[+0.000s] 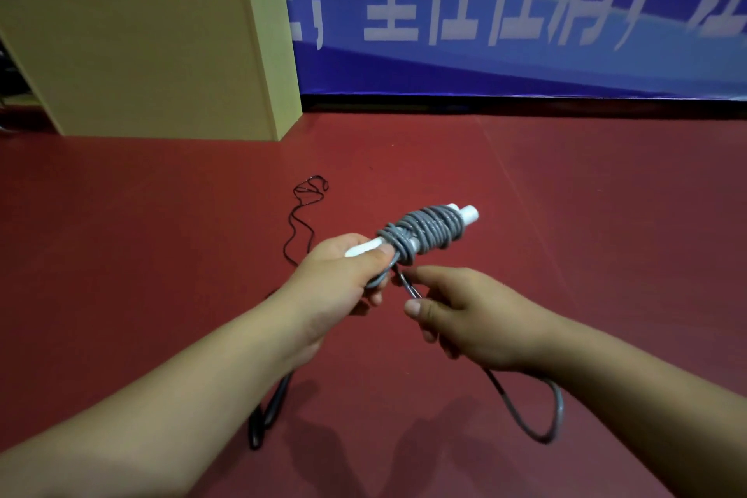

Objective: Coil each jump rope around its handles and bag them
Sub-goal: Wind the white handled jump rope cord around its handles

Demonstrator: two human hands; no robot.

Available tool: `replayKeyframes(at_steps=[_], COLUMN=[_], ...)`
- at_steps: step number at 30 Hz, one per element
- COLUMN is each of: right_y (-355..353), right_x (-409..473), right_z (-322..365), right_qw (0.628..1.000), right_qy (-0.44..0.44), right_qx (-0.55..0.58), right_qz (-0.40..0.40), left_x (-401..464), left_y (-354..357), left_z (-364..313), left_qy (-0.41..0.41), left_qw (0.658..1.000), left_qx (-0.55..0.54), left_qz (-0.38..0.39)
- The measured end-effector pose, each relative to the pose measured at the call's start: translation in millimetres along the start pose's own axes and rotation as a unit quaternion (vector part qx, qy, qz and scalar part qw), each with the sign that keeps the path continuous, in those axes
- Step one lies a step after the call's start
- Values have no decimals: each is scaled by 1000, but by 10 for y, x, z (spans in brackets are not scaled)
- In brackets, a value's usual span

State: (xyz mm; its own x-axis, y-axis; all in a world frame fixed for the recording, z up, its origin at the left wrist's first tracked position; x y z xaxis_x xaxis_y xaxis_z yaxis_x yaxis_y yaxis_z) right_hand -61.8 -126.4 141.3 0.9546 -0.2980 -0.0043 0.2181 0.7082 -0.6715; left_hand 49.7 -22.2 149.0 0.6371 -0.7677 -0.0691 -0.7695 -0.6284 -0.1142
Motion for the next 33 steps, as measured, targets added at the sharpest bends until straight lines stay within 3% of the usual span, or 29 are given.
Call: replayKeyframes(at_steps=[6,9,11,24,33], right_y=[17,28,30,41,-136], right_x=[-17,-43,-54,-102,-72], right_z=[38,62,74,-2,-38], right_qw=[1000,999,998,989,994], right_qy=[21,35,48,128,57], right_qx=[-15,-15,-23,2,-64], right_qz=[18,20,23,69,-69], left_x=[92,103,96,119,45], left_y=[-181,-253,-267,-308,-151], left_z=[121,144,176,285,193], left_qy=[28,63,72,65,127], left_qw=[985,937,913,860,846], left_qx=[128,308,369,489,517], left_qz=[-116,-151,-156,-129,-21])
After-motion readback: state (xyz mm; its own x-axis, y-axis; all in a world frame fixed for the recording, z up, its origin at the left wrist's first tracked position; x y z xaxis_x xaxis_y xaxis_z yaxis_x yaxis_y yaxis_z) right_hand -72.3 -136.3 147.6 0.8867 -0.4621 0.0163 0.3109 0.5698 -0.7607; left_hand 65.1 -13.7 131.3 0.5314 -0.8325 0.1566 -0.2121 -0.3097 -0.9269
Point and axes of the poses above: each hand's wrist, its own x-axis towards the middle knuckle, its own y-axis out of the palm, z = x × y, the point moved 4 cm from there along x, towards the middle knuckle, and after that the axes turned 2 degrees about -z, right-handed, at the moved point
